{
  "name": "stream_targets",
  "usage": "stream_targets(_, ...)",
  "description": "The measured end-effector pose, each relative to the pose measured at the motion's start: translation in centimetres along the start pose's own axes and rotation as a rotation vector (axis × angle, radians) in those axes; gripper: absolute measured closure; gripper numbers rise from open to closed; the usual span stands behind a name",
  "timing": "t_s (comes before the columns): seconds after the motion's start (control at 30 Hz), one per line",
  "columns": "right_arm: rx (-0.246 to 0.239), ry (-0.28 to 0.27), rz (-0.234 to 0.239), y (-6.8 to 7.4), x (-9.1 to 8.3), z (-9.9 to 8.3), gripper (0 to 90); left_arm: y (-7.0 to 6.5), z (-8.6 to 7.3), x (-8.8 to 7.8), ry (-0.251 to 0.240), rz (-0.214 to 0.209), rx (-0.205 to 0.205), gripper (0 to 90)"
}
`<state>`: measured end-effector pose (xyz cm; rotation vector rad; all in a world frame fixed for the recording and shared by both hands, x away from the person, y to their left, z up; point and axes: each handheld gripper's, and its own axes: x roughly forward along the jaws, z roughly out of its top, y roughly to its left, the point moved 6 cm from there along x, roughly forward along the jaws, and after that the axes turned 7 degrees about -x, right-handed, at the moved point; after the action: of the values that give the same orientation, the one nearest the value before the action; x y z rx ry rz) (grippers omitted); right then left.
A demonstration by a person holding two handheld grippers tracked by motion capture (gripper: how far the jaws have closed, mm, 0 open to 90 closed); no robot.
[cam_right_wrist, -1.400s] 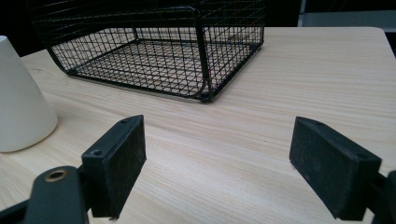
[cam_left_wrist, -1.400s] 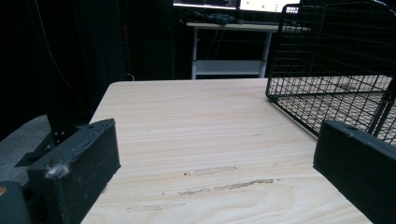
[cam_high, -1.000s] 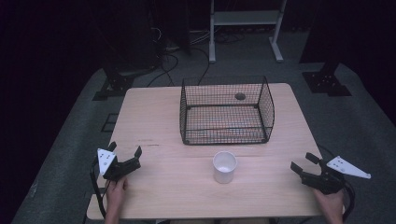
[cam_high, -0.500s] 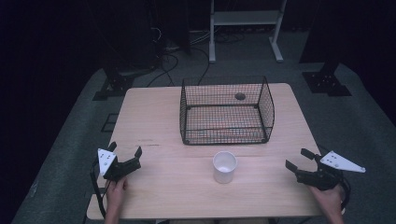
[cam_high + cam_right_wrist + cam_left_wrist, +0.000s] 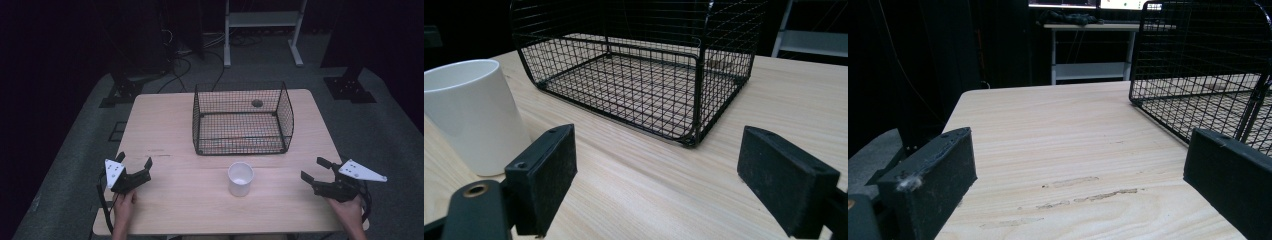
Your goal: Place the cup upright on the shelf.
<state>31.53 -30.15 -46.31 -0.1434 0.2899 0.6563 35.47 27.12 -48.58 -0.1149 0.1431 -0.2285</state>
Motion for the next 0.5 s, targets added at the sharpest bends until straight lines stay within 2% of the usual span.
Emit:
stream_targets(0.27,-0.027,0.014,0.043,1.1,1.2,0.3,15.2,0.0,0.0,0.0,0.000,-0.002,0.003,0.0)
stream_targets(0.4,-0.057,0.023,0.041,1.6,1.4,0.5,15.3,0.0,0.0,0.0,0.000,-0.001,0.000,0.0)
stream_targets(0.5,-0.061,0.024,0.054,1.9,1.5,0.9,15.3,0.0,0.0,0.0,-0.001,-0.002,0.002,0.0)
